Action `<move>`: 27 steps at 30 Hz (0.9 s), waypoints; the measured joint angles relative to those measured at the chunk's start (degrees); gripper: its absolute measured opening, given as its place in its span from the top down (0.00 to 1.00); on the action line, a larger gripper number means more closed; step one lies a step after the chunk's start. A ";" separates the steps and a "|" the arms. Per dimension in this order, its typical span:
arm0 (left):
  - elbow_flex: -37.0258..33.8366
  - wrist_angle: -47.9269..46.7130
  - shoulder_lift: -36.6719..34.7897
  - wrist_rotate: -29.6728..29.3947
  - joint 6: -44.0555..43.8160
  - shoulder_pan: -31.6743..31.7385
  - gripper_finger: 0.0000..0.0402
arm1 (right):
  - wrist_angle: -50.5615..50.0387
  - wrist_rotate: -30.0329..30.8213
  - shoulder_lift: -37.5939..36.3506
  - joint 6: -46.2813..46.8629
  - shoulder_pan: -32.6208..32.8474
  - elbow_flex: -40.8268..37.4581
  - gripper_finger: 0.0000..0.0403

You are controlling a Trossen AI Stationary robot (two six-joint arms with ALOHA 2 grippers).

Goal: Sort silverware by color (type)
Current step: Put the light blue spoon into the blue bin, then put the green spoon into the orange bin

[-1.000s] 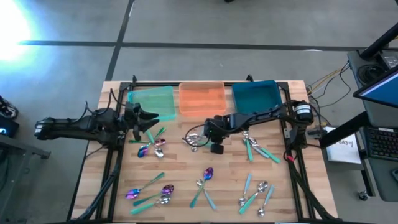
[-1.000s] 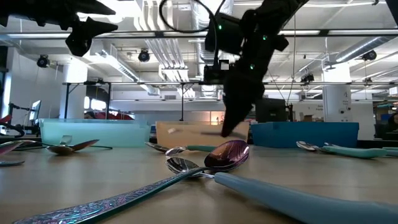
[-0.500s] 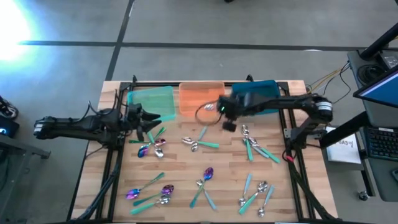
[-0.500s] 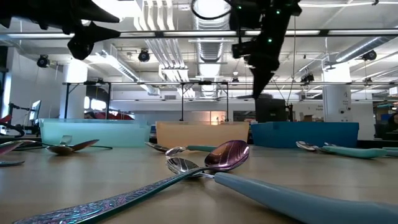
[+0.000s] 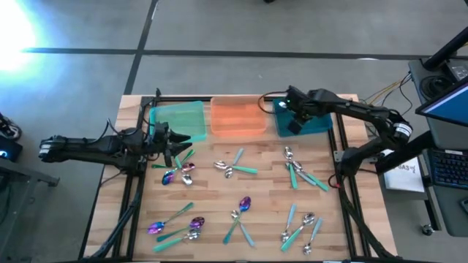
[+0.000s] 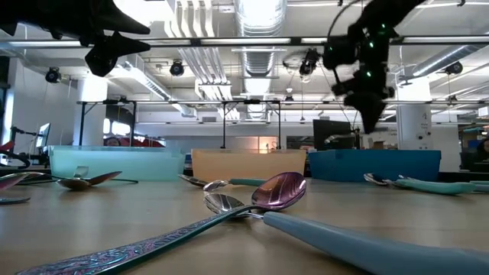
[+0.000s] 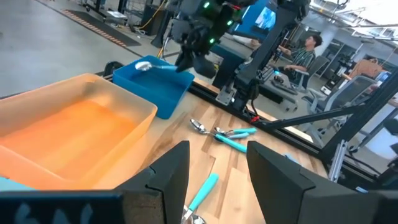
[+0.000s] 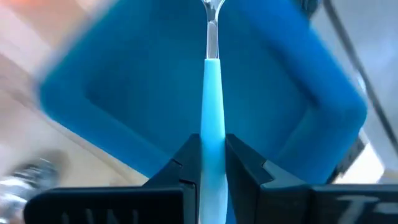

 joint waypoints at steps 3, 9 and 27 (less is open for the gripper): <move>0.00 0.04 -0.18 0.00 0.55 0.00 0.64 | 1.68 0.17 -0.31 0.03 -2.34 -4.60 0.91; 0.00 1.04 -0.16 0.00 0.58 0.00 0.64 | 6.23 0.04 -0.23 1.73 -3.72 -9.43 0.84; 0.40 1.11 1.45 0.15 -0.93 0.00 0.64 | 20.32 -20.63 0.36 6.40 11.89 -6.39 0.60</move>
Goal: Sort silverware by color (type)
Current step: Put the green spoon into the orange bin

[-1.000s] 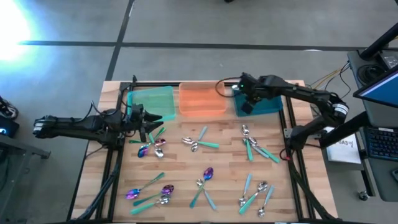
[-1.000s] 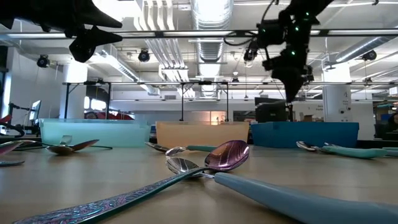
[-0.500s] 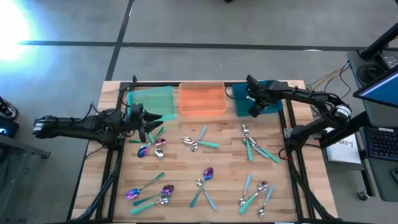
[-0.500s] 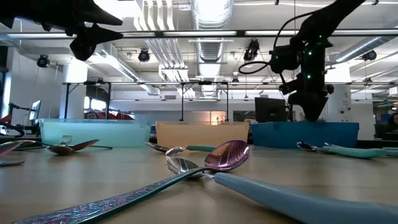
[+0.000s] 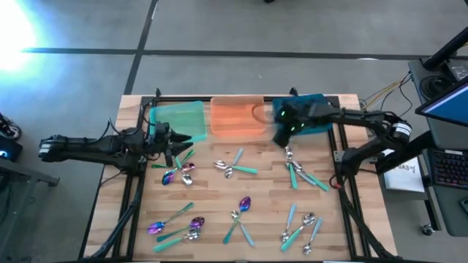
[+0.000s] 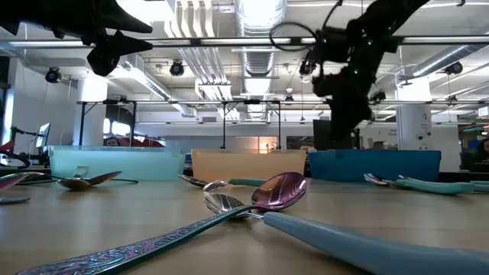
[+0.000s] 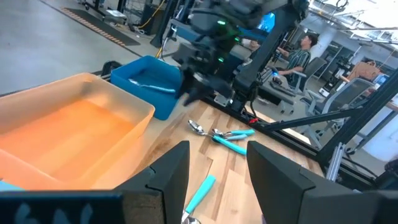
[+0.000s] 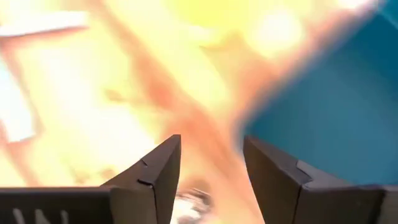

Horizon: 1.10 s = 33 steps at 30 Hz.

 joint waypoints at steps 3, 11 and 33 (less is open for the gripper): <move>0.44 0.01 0.40 0.02 -0.01 0.02 0.64 | 4.37 0.30 0.73 0.91 7.08 0.16 0.63; 1.36 0.04 0.42 1.26 -0.03 0.02 0.64 | 15.25 0.46 3.78 5.16 19.89 0.46 0.68; 4.03 -5.40 -0.22 8.09 -1.54 0.00 0.64 | 18.83 6.75 27.05 3.71 26.53 11.24 0.68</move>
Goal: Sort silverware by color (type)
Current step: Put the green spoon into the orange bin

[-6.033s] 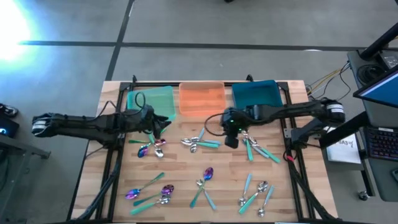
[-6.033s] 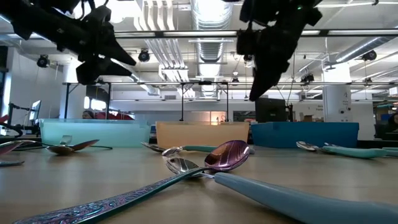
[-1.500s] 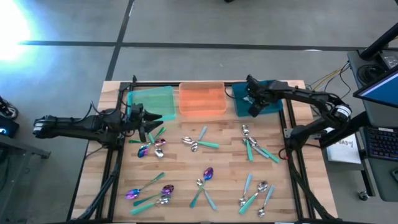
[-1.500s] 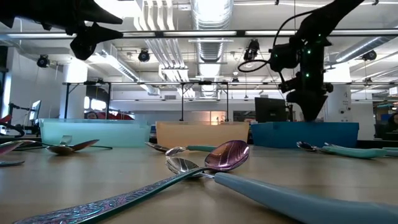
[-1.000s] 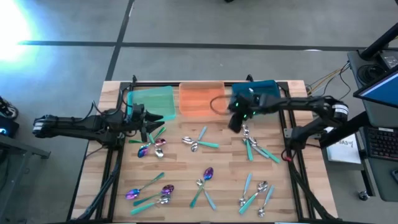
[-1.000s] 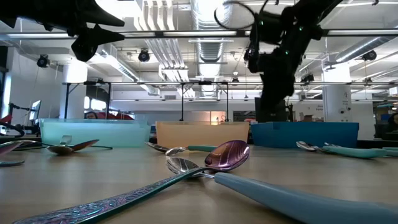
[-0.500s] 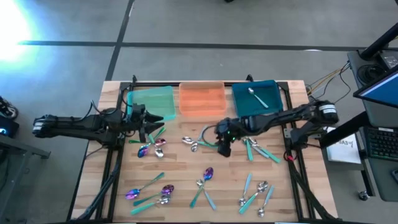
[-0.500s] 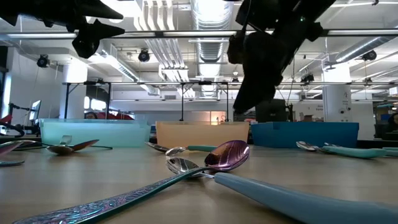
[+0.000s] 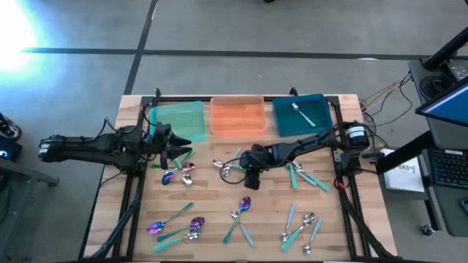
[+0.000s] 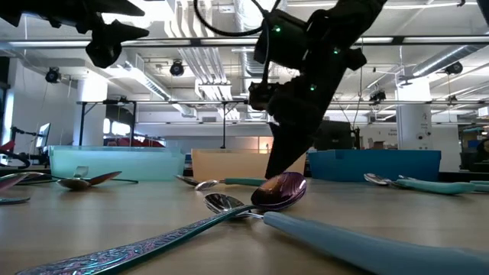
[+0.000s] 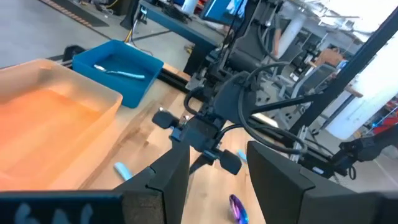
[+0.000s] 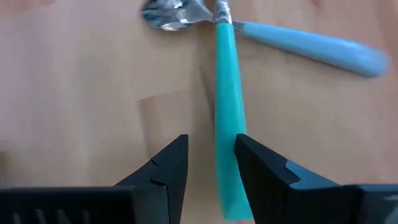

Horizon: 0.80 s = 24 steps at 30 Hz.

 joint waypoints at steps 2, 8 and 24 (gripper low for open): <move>0.77 -1.80 -0.06 0.00 -0.01 0.00 0.64 | -1.65 1.20 1.08 -0.88 0.00 1.71 0.68; 2.74 -3.88 -0.09 0.00 1.08 0.00 0.64 | -5.05 1.42 2.09 -3.00 0.01 4.63 0.68; 3.46 -3.89 -0.15 -0.03 3.00 0.00 0.64 | -6.36 4.86 1.67 -5.20 0.24 5.20 0.68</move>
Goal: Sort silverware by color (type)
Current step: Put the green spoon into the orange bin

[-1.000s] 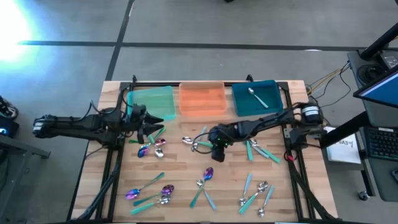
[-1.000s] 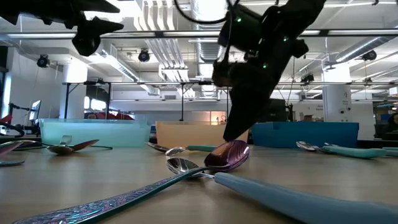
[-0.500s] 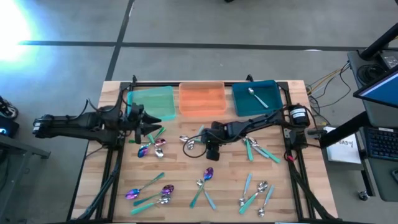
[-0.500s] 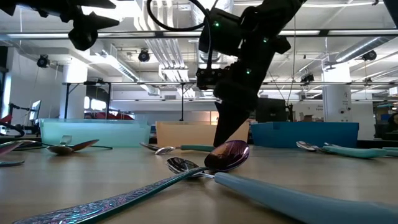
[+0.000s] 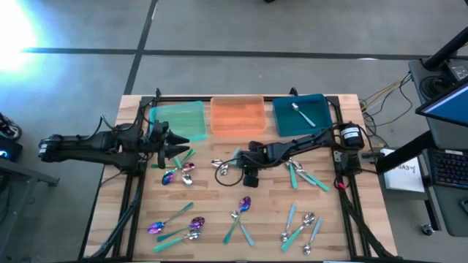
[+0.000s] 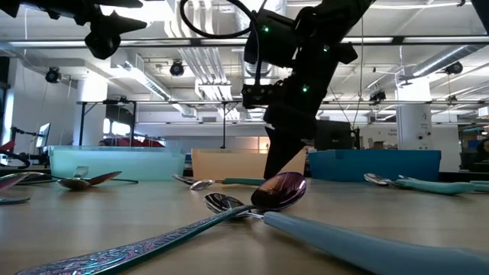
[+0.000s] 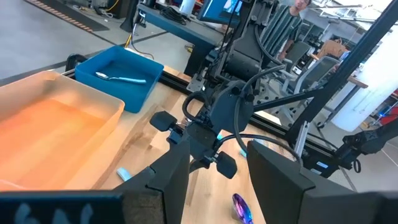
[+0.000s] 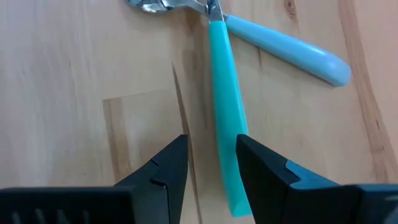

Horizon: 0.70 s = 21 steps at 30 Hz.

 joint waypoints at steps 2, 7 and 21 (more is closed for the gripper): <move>-0.01 0.00 0.01 -0.01 0.04 0.00 0.64 | 0.09 0.71 -0.21 -0.32 0.00 0.02 0.68; -0.01 0.00 0.01 -0.01 0.08 0.00 0.64 | 0.07 0.95 -0.19 -1.23 -0.29 0.02 0.68; -0.06 -0.33 0.24 -0.12 1.54 0.00 0.64 | -0.15 0.49 2.65 -1.08 -2.33 -1.00 0.70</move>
